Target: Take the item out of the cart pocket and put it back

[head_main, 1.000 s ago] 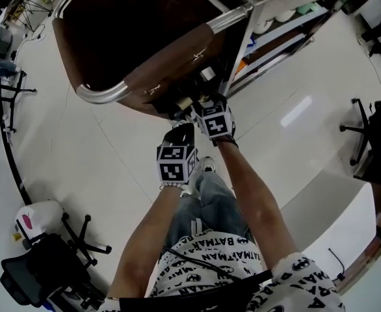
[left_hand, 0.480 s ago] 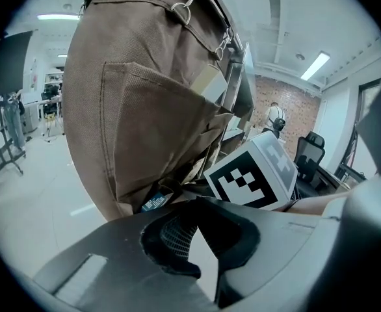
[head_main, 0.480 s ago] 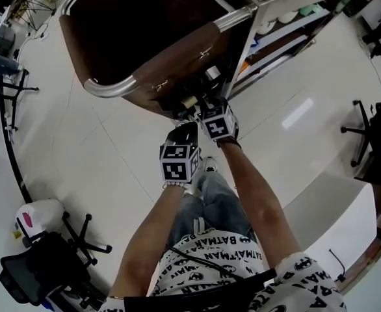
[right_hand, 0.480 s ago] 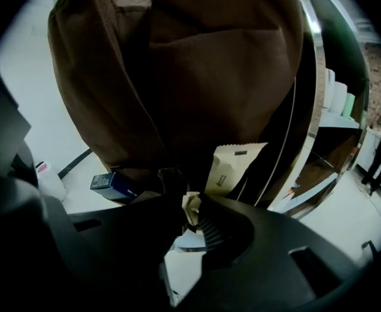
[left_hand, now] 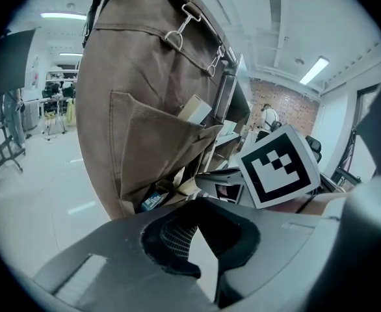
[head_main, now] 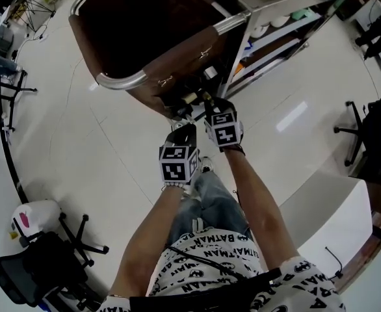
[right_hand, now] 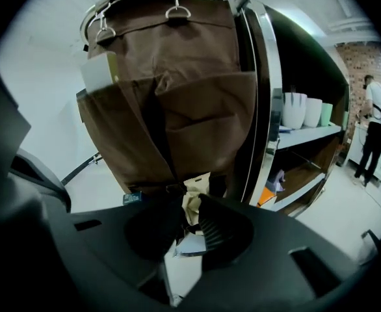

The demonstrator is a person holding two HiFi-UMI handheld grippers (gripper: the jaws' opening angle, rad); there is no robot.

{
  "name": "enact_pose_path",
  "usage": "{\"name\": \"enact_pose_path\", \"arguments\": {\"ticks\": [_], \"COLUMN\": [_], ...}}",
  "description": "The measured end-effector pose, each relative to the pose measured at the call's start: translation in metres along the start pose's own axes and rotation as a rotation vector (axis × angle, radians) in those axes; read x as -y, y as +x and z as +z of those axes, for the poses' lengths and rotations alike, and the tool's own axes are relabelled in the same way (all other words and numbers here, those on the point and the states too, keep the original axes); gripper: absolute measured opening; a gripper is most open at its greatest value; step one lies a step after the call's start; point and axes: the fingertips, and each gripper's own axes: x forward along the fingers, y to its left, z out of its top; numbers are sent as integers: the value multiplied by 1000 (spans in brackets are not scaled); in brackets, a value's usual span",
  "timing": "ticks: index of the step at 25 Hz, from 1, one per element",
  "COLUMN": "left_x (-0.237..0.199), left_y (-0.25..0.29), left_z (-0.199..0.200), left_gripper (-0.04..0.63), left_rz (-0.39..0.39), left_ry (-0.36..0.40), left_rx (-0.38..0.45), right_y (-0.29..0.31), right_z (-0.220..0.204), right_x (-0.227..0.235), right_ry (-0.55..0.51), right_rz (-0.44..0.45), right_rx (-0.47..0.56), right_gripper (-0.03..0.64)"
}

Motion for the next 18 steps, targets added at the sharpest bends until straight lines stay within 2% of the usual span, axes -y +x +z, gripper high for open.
{"name": "enact_pose_path", "arguments": {"ticks": [7,12,18], "left_x": [16,23,33], "left_y": [-35,-66,-107], "left_z": [9,9,0], "left_gripper": [2,1,2], "left_rz": [-29,-49,-76], "left_ry": [2,3,5], "left_rx": [26,55,90], "right_y": [-61,-99,-164], "right_z": [20,16,20], "right_x": [-7,-12,-30], "right_ry": [-6,-23,-42], "right_rz": [-28,-62,-87], "right_rx": [38,50,128], "right_gripper": [83,83,83]}}
